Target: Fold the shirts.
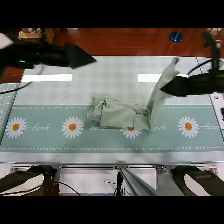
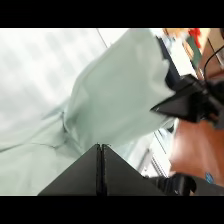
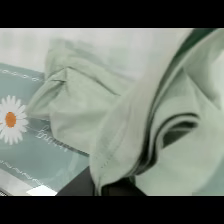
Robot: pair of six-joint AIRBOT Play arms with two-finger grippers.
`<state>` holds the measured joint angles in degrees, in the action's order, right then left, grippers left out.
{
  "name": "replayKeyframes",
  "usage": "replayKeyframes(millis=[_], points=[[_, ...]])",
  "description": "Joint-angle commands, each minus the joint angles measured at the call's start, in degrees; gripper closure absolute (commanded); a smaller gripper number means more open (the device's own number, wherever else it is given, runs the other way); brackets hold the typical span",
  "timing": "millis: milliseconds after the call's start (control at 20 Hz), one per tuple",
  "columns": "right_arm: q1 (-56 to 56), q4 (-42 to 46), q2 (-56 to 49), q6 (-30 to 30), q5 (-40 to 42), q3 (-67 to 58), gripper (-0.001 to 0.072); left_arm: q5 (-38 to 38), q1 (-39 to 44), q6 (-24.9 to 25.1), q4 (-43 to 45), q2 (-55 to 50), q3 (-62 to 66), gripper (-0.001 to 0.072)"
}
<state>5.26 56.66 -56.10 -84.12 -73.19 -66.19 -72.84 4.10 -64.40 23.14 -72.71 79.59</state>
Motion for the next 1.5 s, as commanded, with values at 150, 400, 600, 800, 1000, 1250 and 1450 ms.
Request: replayKeyframes(millis=[150,400,600,800,1000,1250,1450], points=[[21.66,0.85,-13.31,-5.97,21.38,0.02,0.0677,-10.51,-15.69,-0.81,2.43,9.88,0.00,0.0685],[33.75,-5.35,-25.07,-10.82,38.73,0.02,0.0652,-11.43,-14.53,-0.81,4.17,10.54,-0.04,0.0685],[40.54,-12.28,-30.51,-9.73,43.82,0.00,0.0109,-11.37,-13.73,-0.79,5.60,10.51,-0.15,0.0685],[36.11,-2.12,-26.27,-8.74,30.16,0.00,0.0120,-11.21,-13.73,-0.81,12.22,10.40,-0.28,0.0684],[23.34,18.67,-15.28,-11.52,12.15,0.00,0.0124,-11.23,-13.73,-0.79,20.41,10.40,-1.25,0.0645],[0.63,34.16,-6.05,-6.19,-3.80,0.02,0.0136,-11.23,-13.73,-0.81,26.27,10.38,-1.51,0.0443],[-14.71,26.64,-7.17,-0.66,-5.99,6.10,0.0108,-11.28,-13.73,-1.90,32.50,10.38,-1.51,0.0300]])
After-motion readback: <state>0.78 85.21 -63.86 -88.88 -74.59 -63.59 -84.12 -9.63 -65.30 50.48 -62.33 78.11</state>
